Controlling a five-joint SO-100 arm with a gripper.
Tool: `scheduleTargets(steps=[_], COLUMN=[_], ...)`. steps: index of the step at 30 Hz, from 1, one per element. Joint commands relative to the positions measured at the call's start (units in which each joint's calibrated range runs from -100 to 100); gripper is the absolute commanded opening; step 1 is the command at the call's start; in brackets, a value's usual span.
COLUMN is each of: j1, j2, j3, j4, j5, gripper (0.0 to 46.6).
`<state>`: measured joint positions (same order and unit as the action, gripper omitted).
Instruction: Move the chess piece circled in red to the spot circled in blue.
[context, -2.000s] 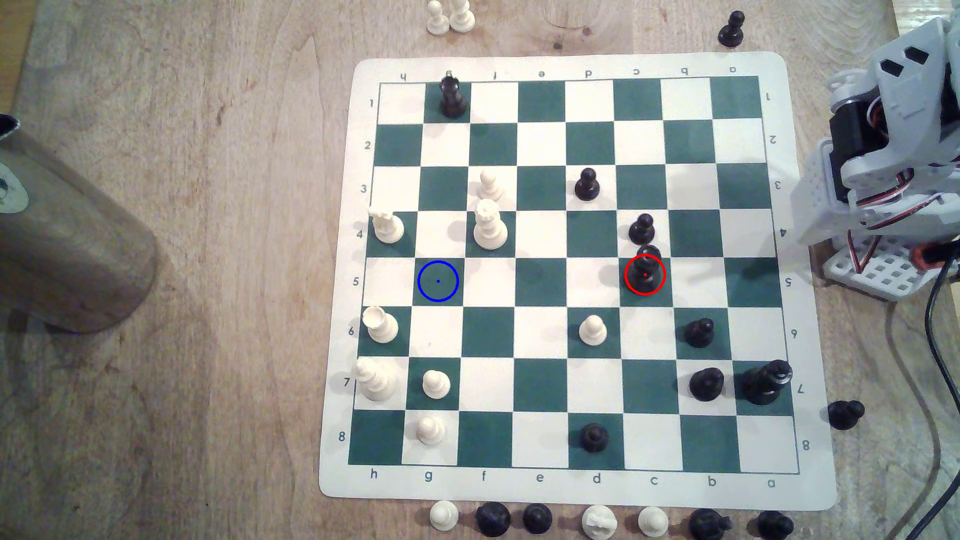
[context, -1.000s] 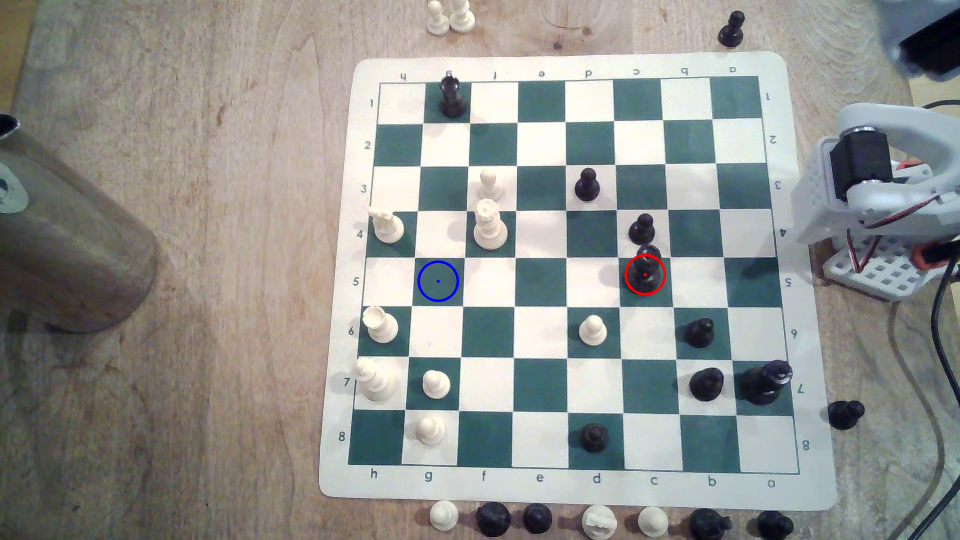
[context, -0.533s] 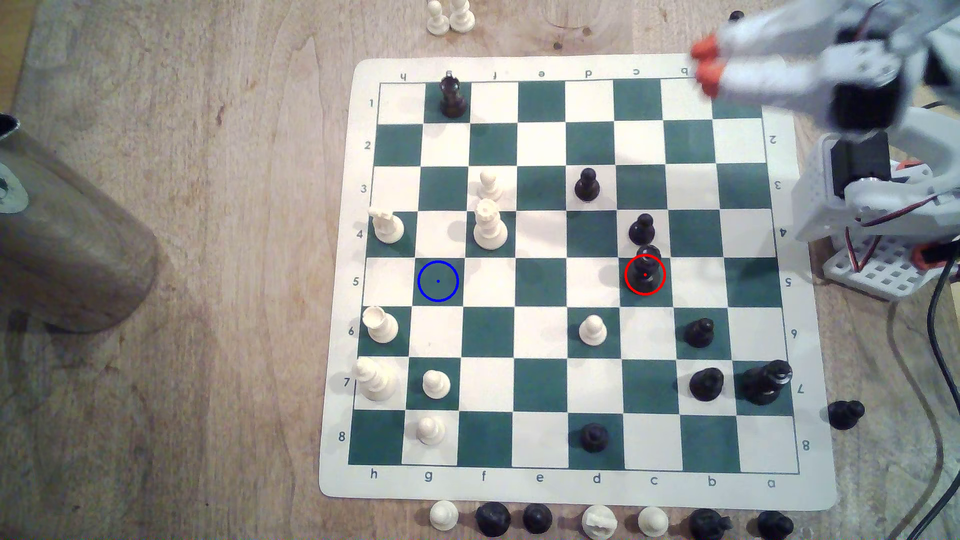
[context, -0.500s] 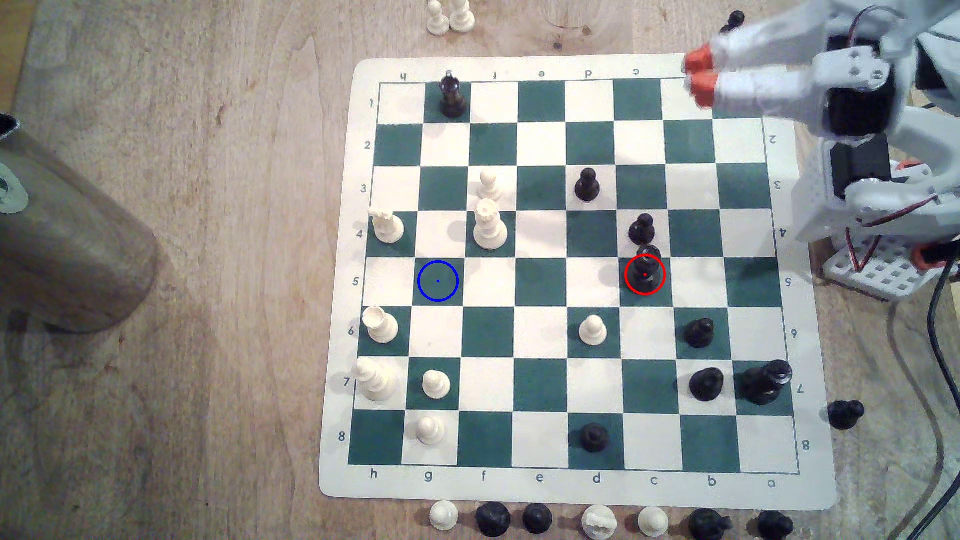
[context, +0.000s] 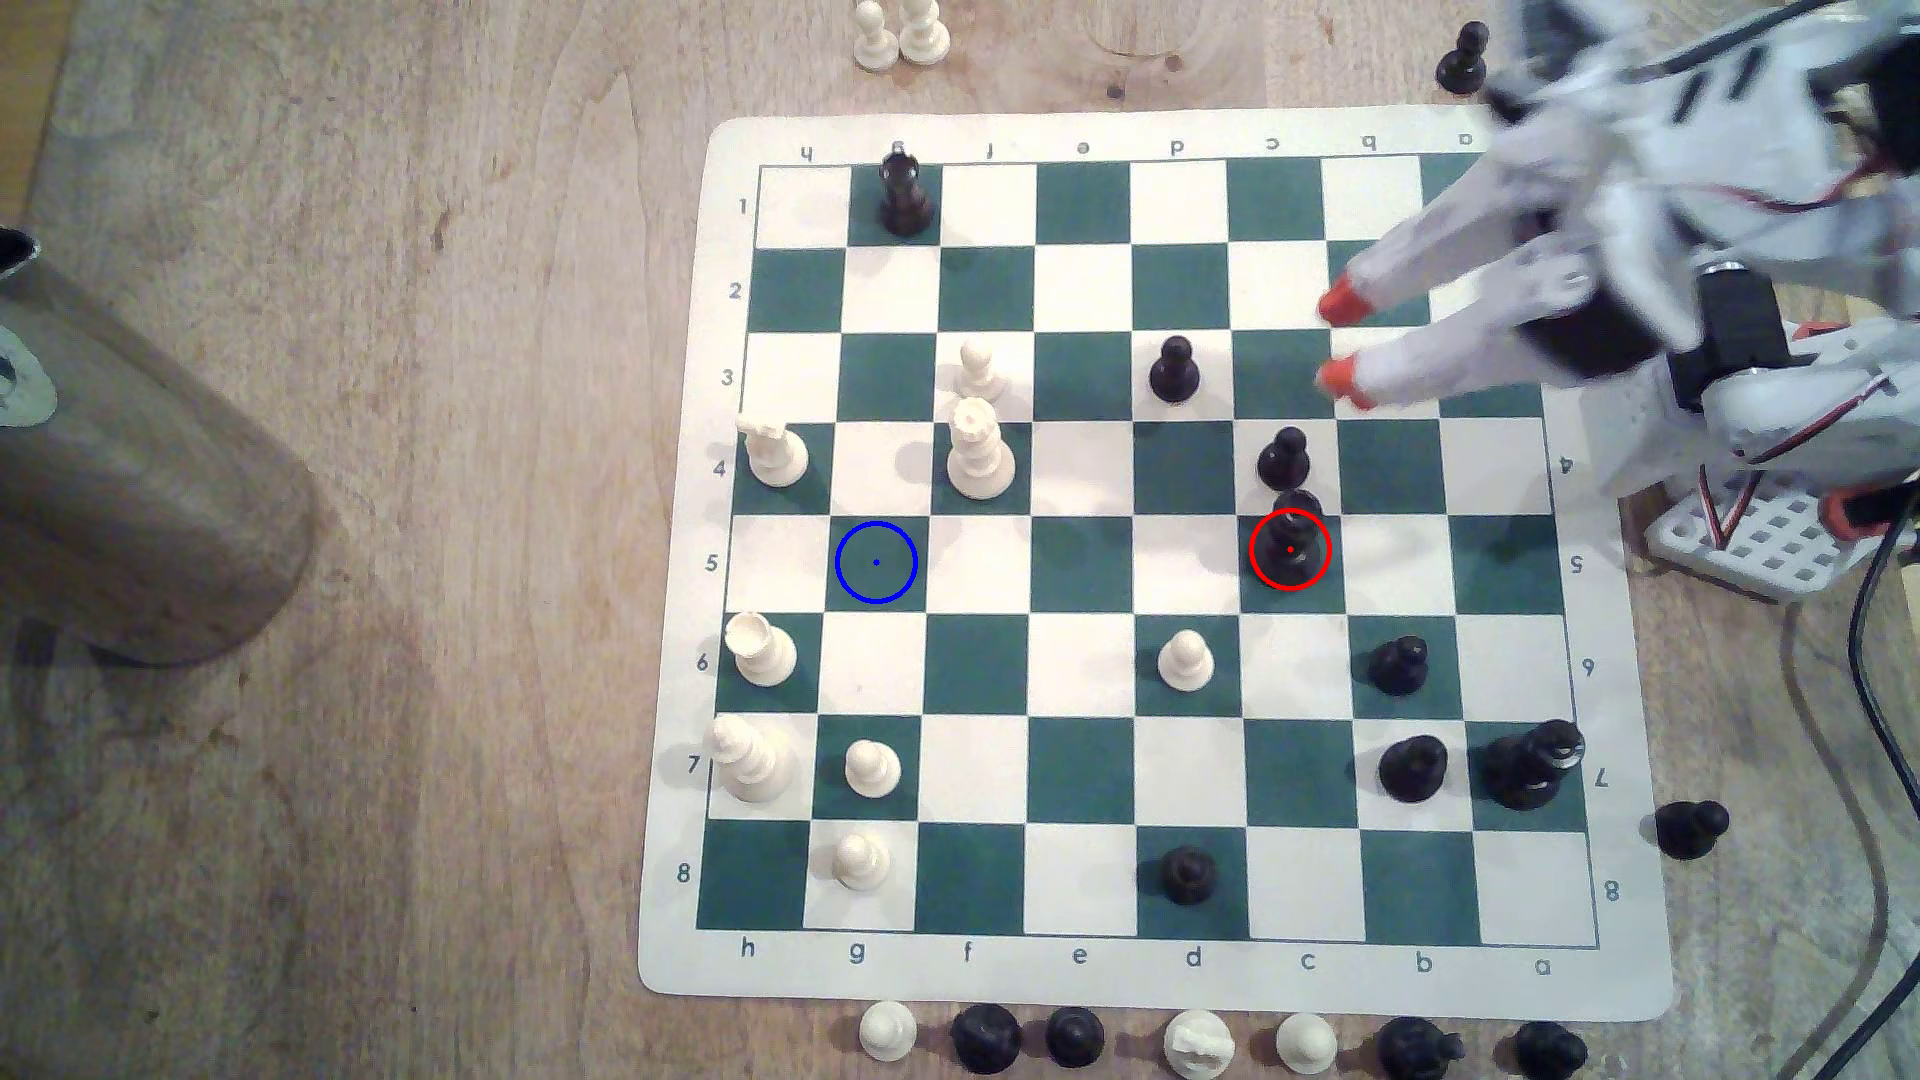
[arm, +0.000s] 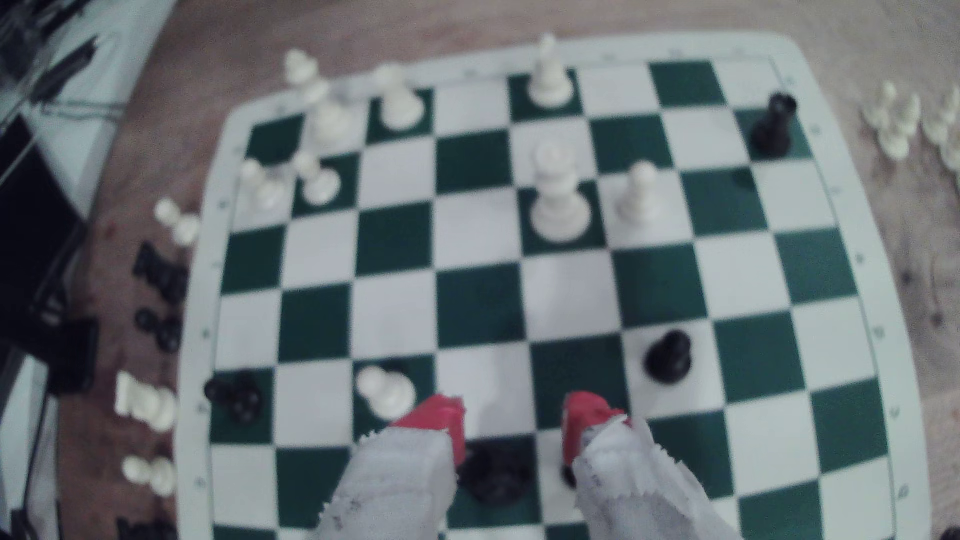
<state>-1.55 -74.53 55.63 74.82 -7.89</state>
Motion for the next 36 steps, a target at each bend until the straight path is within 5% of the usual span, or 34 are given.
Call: scheduleTargets(steps=[1, 4, 8, 36], j1=[0.0, -0.4, -2.9, -6.8], j2=[12.1, 19.5, 24.6, 35.9], j3=[-7.5, -8.1, -8.7, -6.2], j4=[0.4, -0.6, -0.6, -9.2], j5=[-3.0, -5.6, -6.7, -6.8], gripper=[13.5, 17.3, 16.4, 16.4])
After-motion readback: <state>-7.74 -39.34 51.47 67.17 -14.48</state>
